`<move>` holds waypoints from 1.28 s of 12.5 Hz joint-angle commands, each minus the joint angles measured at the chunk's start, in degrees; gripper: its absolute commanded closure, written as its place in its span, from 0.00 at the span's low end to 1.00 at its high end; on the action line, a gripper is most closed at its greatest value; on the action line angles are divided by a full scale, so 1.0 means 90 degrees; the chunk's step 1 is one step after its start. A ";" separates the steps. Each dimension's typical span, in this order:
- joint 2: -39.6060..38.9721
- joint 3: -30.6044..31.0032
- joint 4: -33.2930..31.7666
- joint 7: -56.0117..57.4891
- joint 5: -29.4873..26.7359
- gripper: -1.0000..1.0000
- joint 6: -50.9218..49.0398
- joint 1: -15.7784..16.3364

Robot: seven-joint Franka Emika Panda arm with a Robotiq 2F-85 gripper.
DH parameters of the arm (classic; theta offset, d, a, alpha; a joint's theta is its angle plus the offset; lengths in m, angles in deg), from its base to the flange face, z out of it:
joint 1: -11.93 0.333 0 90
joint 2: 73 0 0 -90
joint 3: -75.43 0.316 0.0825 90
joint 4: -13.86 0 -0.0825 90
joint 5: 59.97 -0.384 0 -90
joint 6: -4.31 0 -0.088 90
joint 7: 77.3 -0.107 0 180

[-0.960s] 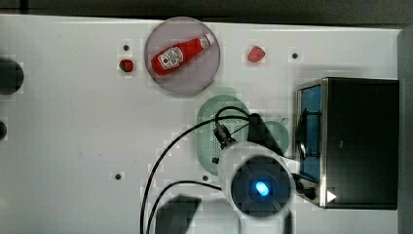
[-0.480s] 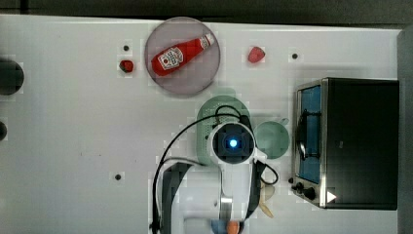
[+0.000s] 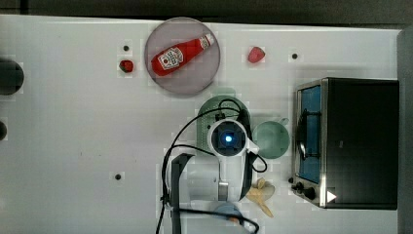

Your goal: Drag strainer right to left.

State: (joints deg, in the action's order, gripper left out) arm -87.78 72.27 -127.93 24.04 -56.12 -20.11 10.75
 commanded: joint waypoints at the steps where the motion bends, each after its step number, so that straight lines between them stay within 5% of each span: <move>1: -0.0235 0.0151 -0.0122 -0.0757 -0.0128 0.00 0.0581 0.0169; 16: -0.0593 0.0607 -0.0051 -0.2224 -0.0147 0.00 0.0825 0.0930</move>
State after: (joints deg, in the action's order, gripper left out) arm -94.57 76.62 -127.37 10.19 -57.30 -12.05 16.07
